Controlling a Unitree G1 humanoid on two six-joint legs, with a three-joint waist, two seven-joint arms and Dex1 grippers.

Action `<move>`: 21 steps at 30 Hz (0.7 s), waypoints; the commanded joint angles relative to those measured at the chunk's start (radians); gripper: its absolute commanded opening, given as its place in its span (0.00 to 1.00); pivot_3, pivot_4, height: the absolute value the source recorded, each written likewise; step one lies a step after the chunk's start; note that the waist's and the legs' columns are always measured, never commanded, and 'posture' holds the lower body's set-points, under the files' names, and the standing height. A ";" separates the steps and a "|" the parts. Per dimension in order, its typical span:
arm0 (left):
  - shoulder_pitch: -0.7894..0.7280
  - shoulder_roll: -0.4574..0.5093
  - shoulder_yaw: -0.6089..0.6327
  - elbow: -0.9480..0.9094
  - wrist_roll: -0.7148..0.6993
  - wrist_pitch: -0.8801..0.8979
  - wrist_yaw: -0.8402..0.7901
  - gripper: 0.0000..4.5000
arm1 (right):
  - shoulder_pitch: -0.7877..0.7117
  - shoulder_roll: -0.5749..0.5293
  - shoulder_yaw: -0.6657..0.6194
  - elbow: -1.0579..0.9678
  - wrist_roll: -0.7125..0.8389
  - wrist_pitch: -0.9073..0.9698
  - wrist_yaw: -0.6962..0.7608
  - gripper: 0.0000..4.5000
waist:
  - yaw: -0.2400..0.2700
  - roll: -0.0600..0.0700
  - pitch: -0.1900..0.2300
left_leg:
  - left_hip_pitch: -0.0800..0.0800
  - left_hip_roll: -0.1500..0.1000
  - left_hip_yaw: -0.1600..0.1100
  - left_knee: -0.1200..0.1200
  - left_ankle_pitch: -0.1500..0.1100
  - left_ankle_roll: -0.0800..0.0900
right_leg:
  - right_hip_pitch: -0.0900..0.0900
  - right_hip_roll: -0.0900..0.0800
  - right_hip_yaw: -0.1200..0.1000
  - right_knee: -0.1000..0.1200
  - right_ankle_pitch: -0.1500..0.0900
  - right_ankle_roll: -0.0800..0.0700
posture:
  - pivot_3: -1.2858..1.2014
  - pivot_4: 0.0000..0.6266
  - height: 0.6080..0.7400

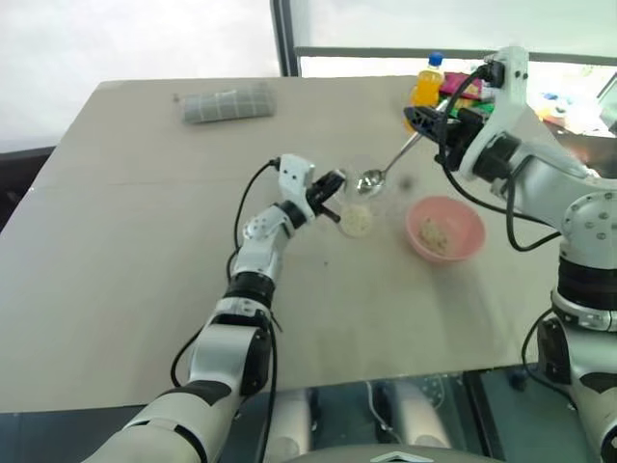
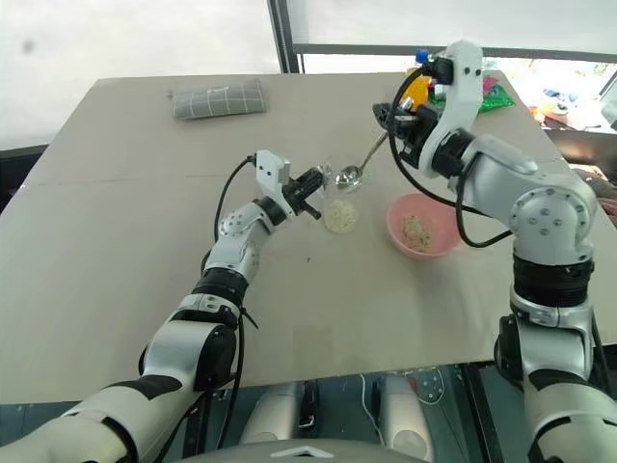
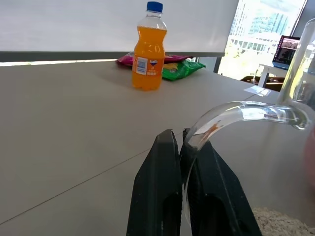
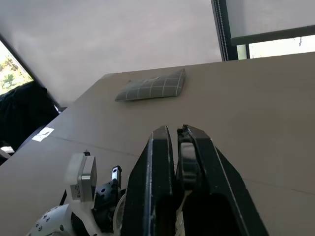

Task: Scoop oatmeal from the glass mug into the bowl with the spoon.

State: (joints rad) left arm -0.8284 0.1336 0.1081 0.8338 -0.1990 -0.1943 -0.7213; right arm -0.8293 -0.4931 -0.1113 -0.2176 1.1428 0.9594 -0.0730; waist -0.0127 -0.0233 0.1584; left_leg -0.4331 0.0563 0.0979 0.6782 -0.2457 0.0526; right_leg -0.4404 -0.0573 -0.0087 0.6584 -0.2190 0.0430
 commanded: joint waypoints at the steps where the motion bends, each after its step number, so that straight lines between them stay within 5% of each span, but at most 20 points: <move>1: 0.001 0.007 0.009 -0.062 -0.015 -0.031 0.009 0.00 | -0.019 0.011 -0.003 -0.021 -0.054 -0.018 0.041 0.44 | -0.001 0.000 0.000 | 0.000 0.000 0.000 0.000 0.000 0.000 | 0.000 0.000 0.000 0.000 0.000 0.000 | 0.52 0.24 1.00; 3: 0.004 0.009 0.008 -0.062 -0.014 -0.035 0.013 0.00 | -0.029 0.029 -0.016 -0.007 -0.078 -0.032 0.044 0.64 | -0.001 0.000 0.000 | 0.000 0.000 0.000 0.000 0.000 0.000 | 0.000 0.000 0.000 0.000 0.000 0.000 | 0.52 0.24 1.00; 11: 0.003 0.009 0.008 -0.054 -0.015 -0.054 0.020 0.00 | -0.031 0.047 -0.050 -0.002 -0.135 -0.037 0.068 0.64 | 0.001 0.000 0.000 | 0.000 0.000 0.000 0.000 0.000 0.000 | 0.000 0.000 0.000 0.000 0.000 0.000 | 0.52 0.24 1.00; 12: 0.001 0.009 0.007 -0.049 -0.012 -0.062 0.024 0.16 | -0.029 0.049 -0.052 -0.003 -0.139 -0.036 0.069 0.65 | 0.000 0.000 0.000 | 0.000 0.000 0.000 0.000 0.000 0.000 | 0.000 0.000 0.000 0.000 0.000 0.000 | 0.52 0.24 1.00; 14: -0.001 0.009 0.007 -0.044 -0.008 -0.076 0.032 0.19 | -0.026 0.054 -0.056 -0.005 -0.144 -0.035 0.070 0.65 | 0.000 0.000 0.000 | 0.000 0.000 0.000 0.000 0.000 0.000 | 0.000 0.000 0.000 0.000 0.000 0.000 | 0.52 0.24 1.00; 16: -0.001 0.008 0.006 -0.041 -0.008 -0.085 0.034 0.40 | -0.023 0.060 -0.061 -0.007 -0.150 -0.032 0.072 0.65 | -0.001 0.000 0.000 | 0.000 0.000 0.000 0.000 0.000 0.000 | 0.000 0.000 0.000 0.000 0.000 0.000 | 0.52 0.24 1.00; 21: 0.002 0.006 0.008 -0.026 -0.012 -0.095 0.032 0.40 | -0.021 0.065 -0.070 -0.005 -0.162 -0.027 0.080 0.65 | 0.000 0.000 0.000 | 0.000 0.000 0.000 0.000 0.000 0.000 | 0.000 0.000 0.000 0.000 0.000 0.000 | 0.52 0.24 1.00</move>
State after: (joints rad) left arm -0.8204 0.1401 0.1090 0.8340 -0.1991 -0.2615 -0.6904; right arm -0.8397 -0.4259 -0.1405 -0.1953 0.9847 0.9362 -0.0058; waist -0.0130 -0.0232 0.1584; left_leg -0.4332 0.0563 0.0982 0.6782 -0.2457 0.0526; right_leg -0.4403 -0.0573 -0.0088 0.6584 -0.2190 0.0430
